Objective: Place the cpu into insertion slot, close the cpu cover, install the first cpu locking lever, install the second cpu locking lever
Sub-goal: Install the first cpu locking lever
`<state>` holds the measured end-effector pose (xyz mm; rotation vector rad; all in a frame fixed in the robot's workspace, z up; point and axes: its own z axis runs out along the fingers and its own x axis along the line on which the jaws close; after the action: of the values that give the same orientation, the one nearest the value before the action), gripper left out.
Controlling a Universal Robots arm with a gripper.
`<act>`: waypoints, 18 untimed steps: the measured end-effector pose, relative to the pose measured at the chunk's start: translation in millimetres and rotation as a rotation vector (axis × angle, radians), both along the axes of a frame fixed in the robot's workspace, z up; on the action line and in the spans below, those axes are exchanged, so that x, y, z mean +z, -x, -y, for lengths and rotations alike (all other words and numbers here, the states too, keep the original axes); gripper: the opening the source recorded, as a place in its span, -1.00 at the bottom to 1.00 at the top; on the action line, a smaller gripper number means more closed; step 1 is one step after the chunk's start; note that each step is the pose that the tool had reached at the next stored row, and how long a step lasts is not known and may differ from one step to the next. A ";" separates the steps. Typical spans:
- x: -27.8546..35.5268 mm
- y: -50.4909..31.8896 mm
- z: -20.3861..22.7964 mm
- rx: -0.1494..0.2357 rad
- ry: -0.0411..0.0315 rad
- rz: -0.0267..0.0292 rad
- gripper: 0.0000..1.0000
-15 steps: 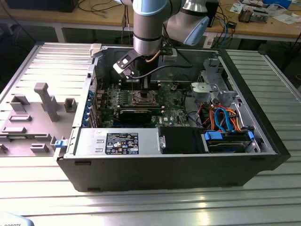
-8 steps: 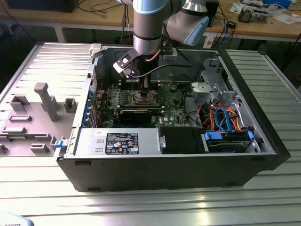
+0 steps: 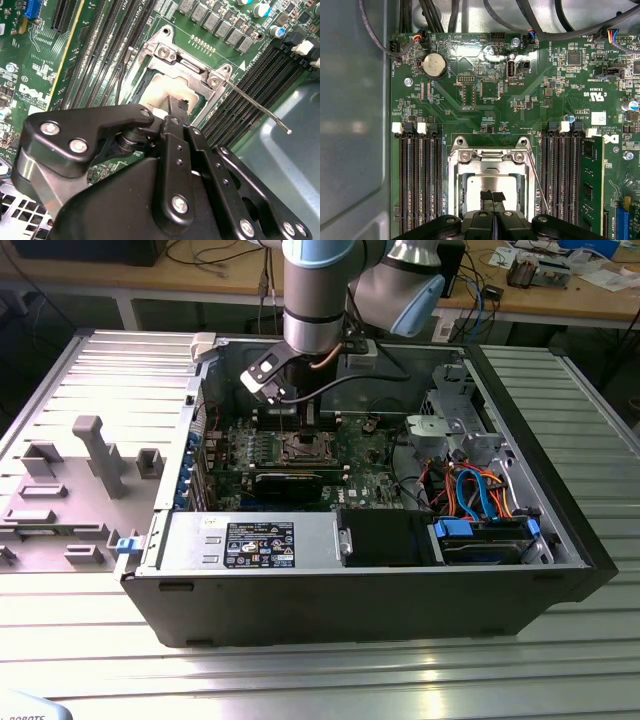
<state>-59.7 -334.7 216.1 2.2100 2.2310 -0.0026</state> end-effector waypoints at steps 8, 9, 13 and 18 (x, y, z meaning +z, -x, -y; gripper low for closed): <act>13.8 0.0 -0.1 0.000 -0.0004 0.0002 -0.79; 15.0 0.0 -0.1 0.000 -0.0004 0.0003 -0.79; 20.4 0.0 -0.1 0.000 -0.0004 0.0003 -0.79; 25.4 -0.1 -0.1 0.000 -0.0005 0.0001 -0.79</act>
<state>-59.6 -334.6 241.5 2.2102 2.2312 -0.0020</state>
